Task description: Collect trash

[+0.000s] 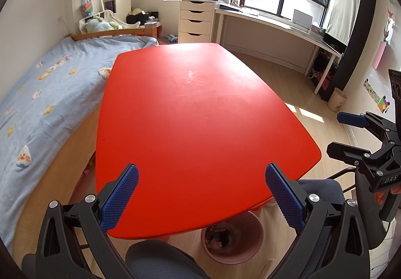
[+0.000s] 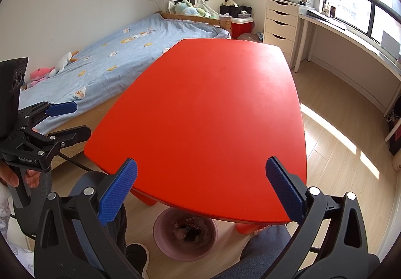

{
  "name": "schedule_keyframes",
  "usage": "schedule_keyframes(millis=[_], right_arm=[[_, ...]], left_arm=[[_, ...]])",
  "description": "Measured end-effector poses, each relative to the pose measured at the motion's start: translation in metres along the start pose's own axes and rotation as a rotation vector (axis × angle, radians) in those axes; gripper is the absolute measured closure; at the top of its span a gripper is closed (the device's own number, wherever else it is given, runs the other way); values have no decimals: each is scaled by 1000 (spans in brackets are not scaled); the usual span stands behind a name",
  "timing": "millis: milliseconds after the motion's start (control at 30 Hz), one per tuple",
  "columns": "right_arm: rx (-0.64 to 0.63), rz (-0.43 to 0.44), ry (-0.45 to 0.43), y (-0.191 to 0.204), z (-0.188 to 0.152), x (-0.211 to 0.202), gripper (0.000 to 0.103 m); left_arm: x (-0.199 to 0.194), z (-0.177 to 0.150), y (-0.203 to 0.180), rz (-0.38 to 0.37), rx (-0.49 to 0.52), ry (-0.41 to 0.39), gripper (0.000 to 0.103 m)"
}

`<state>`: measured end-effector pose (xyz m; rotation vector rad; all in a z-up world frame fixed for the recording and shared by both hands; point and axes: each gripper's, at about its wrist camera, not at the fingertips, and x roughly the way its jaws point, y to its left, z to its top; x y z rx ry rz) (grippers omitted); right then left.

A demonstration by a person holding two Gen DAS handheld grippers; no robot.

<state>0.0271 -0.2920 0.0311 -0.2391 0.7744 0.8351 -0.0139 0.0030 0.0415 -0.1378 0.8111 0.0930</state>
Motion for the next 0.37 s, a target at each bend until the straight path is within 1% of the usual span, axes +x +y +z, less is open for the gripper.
schedule_keyframes(millis=[367], right_arm=[[0,0,-1,0,0,0,3]], left_arm=[[-6,0,-4,-14,13,-8,6]])
